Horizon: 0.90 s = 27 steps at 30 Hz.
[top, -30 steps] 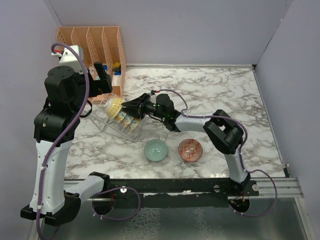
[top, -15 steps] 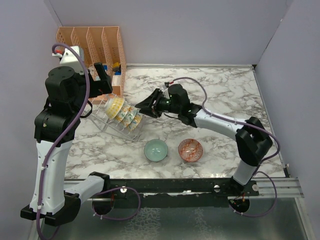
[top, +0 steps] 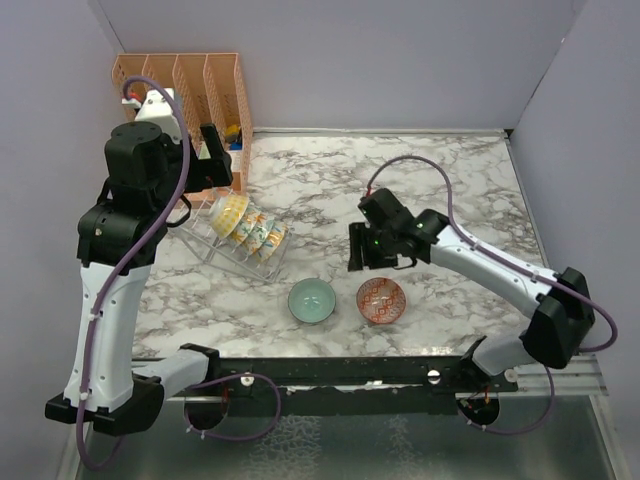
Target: Load the bowls into the dish rack
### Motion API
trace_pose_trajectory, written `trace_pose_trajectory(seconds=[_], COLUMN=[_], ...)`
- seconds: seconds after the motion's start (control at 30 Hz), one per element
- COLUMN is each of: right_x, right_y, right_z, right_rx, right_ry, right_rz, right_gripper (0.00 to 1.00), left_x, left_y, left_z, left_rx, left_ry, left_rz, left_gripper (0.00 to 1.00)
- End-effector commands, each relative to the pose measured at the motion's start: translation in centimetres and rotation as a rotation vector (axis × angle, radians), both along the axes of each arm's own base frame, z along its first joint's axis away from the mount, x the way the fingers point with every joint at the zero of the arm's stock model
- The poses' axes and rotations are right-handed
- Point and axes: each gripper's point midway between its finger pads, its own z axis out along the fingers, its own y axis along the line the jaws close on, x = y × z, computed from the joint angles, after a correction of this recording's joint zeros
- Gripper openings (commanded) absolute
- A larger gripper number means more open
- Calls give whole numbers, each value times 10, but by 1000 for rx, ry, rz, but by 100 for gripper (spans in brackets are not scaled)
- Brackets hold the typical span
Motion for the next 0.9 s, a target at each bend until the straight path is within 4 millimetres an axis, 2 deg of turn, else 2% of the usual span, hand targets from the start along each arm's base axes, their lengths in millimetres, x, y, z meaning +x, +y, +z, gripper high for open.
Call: trace_pose_trajectory(seconds=[0.0, 0.1, 0.2, 0.4, 0.5, 0.7, 0.87], right_x=[-49, -66, -76, -92, -100, -89, -80], right_y=[-66, -76, -74, -32, -20, -21, -25], right_z=[-24, -21, -20, -26, -43, -65, -81], right_rx=[-200, -189, -174, -149, -198, -282, -345], right_ry=[70, 62, 76, 89, 107, 86, 66], right_rz=[19, -4, -20, 67, 109, 81, 61], right_gripper=[54, 54, 54, 53, 54, 53, 48], left_x=[-3, -4, -8, -28, -37, -48, -53], left_y=[-19, -26, -28, -27, -26, -27, -28], left_z=[-5, -12, -20, -23, -18, -9, -10], left_rx=[-50, -76, -88, -96, -102, -122, -132], left_ry=[36, 51, 63, 64, 45, 32, 37], left_rz=[-86, -112, -122, -139, -143, -158, -169], left_gripper=[99, 99, 99, 99, 99, 99, 99])
